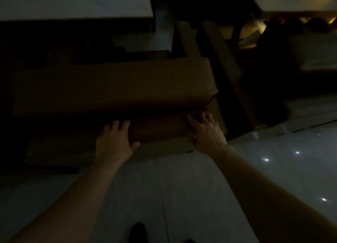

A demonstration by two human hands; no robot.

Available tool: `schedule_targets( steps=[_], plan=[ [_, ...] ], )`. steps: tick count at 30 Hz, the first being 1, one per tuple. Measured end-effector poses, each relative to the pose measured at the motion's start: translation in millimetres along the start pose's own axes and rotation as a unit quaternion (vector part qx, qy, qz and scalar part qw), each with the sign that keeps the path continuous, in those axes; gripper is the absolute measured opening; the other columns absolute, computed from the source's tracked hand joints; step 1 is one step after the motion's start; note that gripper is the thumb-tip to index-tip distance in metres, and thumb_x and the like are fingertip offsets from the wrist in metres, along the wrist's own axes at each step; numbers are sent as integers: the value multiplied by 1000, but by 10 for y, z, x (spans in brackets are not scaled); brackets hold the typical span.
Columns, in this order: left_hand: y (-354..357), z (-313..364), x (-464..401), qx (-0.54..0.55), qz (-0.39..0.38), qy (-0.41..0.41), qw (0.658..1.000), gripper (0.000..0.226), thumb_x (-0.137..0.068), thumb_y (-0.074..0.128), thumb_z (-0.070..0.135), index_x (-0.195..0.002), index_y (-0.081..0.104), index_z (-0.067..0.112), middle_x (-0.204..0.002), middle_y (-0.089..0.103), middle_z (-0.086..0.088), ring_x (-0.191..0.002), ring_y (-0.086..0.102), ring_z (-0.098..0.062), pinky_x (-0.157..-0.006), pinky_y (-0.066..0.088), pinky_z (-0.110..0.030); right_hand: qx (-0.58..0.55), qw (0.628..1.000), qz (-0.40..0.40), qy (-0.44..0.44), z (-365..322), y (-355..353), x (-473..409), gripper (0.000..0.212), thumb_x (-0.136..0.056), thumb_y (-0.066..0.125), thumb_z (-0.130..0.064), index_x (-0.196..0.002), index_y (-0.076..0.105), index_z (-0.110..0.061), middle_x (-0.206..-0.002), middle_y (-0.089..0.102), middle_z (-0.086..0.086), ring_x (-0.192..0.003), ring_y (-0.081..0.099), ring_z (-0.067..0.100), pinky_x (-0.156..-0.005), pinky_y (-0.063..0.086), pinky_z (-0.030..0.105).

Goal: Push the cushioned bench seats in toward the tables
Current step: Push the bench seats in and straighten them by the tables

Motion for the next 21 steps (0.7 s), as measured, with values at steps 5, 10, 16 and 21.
schedule_targets(
  steps=[5,10,16,21],
  plan=[
    [-194,360,302,17,10,46,999,82,-83,51,71,-150,26,31,-150,35,-1,-134,35,-27,-107,37,-44,-31,999,12,10,15,-277,451,83,-91,59,-50,-155,8,-37,-165,5,15,-151,5,36,-121,16,52],
    [-438,898,628,45,-19,82,995,84,-86,45,73,-154,17,31,-159,22,2,-142,24,-24,-115,28,-42,-40,998,29,27,435,-667,939,84,-91,62,-44,-155,7,-38,-164,7,14,-151,7,35,-121,17,52],
    [-709,1749,1104,42,-15,95,994,86,-85,44,74,-154,14,33,-161,17,3,-145,20,-22,-117,24,-41,-52,996,50,48,1313,-1018,1591,81,-90,58,-53,-155,11,-36,-164,9,14,-150,11,35,-120,21,50],
    [-815,2596,1439,70,35,141,987,79,-86,47,70,-152,20,35,-157,24,7,-141,27,-20,-112,32,-37,-67,993,63,72,2068,-1216,2097,80,-90,60,-49,-155,16,-35,-163,14,12,-149,16,34,-119,25,47]
  ],
)
Point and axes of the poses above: each hand's wrist, its own x-axis away from the middle knuckle, its own y-axis out of the palm, z = x × y, the point moved 1 cm from there along -x, towards the middle knuckle
